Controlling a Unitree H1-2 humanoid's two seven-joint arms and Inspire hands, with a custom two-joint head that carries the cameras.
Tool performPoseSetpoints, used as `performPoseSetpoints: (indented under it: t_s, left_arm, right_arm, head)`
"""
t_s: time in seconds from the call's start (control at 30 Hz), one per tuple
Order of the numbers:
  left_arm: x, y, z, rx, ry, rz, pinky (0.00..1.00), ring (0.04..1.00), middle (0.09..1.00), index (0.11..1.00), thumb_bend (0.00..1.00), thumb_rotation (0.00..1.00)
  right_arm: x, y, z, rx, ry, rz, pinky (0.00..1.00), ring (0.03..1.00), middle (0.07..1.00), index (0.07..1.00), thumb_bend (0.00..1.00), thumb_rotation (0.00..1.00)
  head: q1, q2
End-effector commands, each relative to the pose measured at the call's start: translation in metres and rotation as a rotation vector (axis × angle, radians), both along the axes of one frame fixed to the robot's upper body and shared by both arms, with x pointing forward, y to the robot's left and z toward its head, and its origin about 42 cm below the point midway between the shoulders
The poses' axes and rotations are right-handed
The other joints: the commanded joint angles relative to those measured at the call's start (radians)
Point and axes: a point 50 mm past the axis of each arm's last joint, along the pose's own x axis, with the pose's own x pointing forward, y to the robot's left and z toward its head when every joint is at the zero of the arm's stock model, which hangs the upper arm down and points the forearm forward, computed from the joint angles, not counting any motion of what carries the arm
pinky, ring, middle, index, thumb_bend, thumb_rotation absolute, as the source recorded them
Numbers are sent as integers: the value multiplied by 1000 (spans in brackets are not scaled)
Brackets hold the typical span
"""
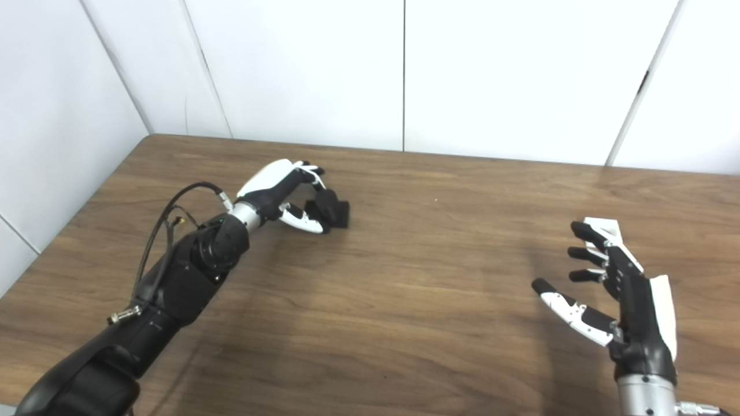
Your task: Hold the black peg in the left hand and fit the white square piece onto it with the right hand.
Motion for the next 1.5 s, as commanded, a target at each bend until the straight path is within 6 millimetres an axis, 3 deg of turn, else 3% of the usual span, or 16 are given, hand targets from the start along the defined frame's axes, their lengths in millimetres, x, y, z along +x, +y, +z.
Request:
performPoseSetpoints:
  t_s: [0.0, 0.27, 0.6, 0.8, 1.47]
  left_arm:
    - [2, -3, 18, 4, -34, -96, 1000, 1000, 937, 494, 515, 90]
    - [-6, -16, 14, 27, -6, -246, 1000, 1000, 943, 493, 514, 91]
    - [-23, -48, 7, 31, -12, -392, 1000, 1000, 945, 494, 512, 92]
    - [-37, -66, 2, 27, -21, -468, 1000, 1000, 949, 494, 513, 92]
    - [-90, -139, -50, -28, 24, -685, 1000, 1000, 950, 494, 517, 85]
  right_arm:
    - [3, 3, 19, -18, -85, 20, 583, 738, 815, 779, 509, 98]
    - [3, 4, 19, -25, -90, 19, 586, 729, 805, 778, 509, 114]
    - [2, 4, 16, -22, -95, 22, 595, 746, 820, 783, 501, 99]
    - [2, 3, 14, -29, -97, 9, 600, 743, 818, 785, 520, 184]
    - [4, 1, 10, -28, -122, 0, 584, 727, 801, 775, 546, 251]
  head:
    - [1, 1]
    - [-13, 6]
    - [-44, 16]
    - [-63, 18]
    - [-75, 23]
